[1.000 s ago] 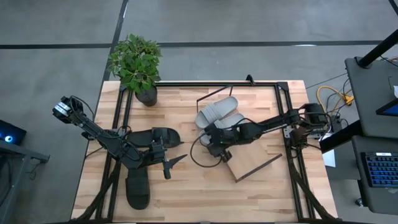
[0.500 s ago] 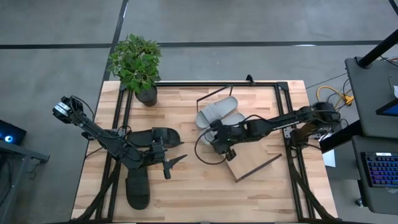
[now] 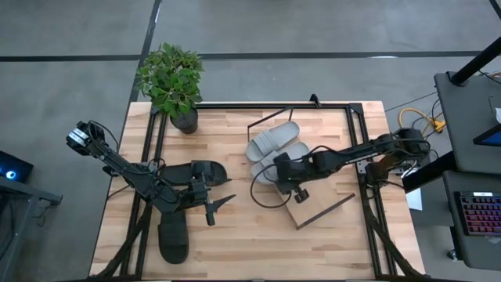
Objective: Pick and place slides into the shelf
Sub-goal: Put the gray slide on the shelf
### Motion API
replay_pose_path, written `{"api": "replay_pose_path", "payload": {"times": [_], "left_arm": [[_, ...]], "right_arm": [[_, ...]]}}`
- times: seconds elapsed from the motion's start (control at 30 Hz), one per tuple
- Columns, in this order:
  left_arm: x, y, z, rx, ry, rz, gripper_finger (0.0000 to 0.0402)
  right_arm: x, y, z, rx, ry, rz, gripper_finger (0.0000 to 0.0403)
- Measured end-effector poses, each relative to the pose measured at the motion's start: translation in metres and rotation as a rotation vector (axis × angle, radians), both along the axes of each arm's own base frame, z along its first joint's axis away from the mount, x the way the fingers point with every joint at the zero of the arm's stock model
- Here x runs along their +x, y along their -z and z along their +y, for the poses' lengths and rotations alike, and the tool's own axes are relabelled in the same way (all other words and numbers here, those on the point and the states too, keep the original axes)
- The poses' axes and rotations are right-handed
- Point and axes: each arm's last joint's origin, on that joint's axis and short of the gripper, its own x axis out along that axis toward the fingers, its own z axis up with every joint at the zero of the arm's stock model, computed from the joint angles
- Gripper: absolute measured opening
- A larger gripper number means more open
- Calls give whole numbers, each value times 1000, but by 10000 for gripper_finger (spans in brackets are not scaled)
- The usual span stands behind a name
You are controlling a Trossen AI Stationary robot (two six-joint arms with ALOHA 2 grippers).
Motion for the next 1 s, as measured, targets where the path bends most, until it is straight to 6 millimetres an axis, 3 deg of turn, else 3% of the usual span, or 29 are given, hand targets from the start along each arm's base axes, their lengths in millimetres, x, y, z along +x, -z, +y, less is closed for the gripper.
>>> {"api": "replay_pose_path", "payload": {"times": [0.47,1.0], "left_arm": [[0,0,0,0,0,-1,211],[0,0,0,0,1,-1,211]], "right_arm": [[-10,18,-26,-26,113,61,8],[-12,12,-23,-5,129,42,8]]}}
